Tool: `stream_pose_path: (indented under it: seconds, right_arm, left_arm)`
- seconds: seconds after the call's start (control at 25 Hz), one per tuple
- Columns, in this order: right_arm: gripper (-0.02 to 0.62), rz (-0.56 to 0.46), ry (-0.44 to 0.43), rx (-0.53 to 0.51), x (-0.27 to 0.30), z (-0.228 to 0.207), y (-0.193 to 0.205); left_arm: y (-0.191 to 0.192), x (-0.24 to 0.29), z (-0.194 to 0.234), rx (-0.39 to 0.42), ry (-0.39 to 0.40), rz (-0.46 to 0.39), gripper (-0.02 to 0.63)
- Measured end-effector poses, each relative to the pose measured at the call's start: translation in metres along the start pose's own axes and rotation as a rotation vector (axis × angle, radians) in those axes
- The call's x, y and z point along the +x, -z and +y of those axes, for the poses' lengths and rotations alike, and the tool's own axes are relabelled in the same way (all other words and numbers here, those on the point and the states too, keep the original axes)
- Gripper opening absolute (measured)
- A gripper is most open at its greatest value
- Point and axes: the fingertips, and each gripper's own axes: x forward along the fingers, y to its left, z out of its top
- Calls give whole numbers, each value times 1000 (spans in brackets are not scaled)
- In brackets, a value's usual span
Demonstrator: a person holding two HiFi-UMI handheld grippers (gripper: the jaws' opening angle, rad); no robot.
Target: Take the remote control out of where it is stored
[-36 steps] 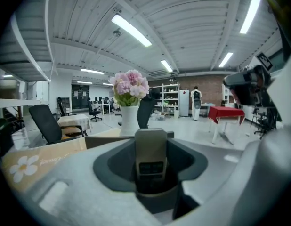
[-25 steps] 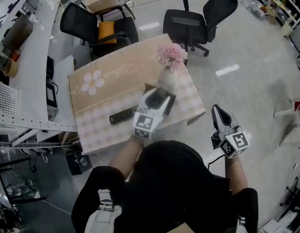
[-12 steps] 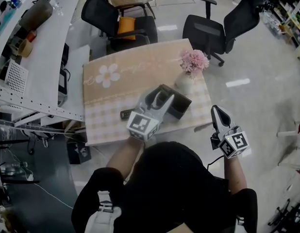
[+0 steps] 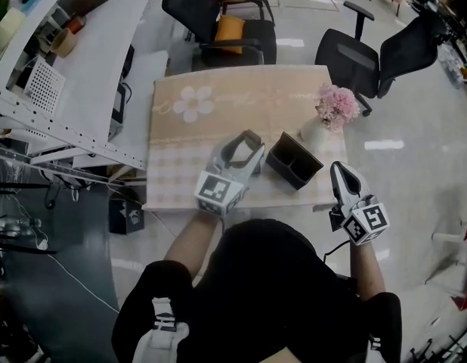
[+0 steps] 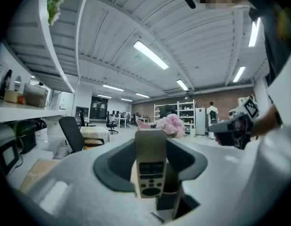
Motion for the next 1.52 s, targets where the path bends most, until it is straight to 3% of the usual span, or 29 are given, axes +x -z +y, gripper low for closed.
stream_pose_path:
  seconds: [0.6,0.92,1.24,1.52]
  right_arm:
    - [5,41,-193,-20,107,63,8]
    - [5,103,-250,-23,132,92,28]
    - [5,125,-295,-4,162,120,45]
    - [5,135,-302,1,182,135,54]
  left_arm:
    - [47,-104,112,30,-250,111,202]
    - [99,-162,152,76,-339,285,202]
    - [144,-193,177,235,-317,504,202]
    - [159,-186,199,274,-265,562,202]
